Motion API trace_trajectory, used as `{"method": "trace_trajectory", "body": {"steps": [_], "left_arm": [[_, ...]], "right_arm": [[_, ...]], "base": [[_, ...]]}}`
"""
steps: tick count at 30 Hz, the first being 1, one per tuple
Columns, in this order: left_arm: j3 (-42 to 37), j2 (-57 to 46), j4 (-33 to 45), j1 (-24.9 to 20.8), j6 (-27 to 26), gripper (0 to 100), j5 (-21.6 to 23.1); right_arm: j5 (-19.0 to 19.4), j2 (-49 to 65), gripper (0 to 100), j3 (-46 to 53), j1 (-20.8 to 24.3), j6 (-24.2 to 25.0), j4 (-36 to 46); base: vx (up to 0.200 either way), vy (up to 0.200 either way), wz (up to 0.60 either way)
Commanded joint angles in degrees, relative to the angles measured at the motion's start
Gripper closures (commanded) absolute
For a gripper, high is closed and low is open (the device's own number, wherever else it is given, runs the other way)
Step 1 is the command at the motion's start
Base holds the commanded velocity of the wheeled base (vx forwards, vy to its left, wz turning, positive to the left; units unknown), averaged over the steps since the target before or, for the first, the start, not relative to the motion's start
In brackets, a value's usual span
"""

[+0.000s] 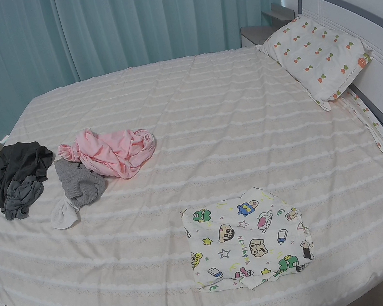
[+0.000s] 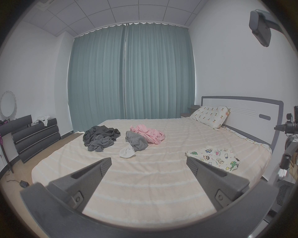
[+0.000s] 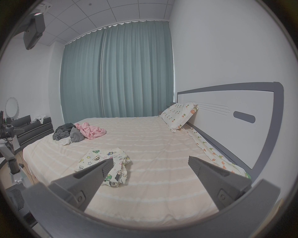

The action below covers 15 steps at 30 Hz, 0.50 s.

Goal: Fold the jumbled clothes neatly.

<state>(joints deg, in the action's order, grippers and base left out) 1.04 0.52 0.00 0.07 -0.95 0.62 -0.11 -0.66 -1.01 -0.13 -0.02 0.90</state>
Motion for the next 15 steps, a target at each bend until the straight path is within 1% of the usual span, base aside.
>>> {"method": "trace_trajectory", "body": {"steps": [1,15], "left_arm": [[-1.04,-0.52,0.0,0.01,-0.02,0,-0.01],[-1.04,-0.52,0.09,0.01,0.25,0,0.35]], "right_arm": [[0.11,0.39,0,0.57,-0.04,-0.24,-0.02],[0.64,0.48,0,0.57,0.13,0.29,0.06]], "base": [[0.0,0.0,0.0],[0.0,0.0,0.0]]}}
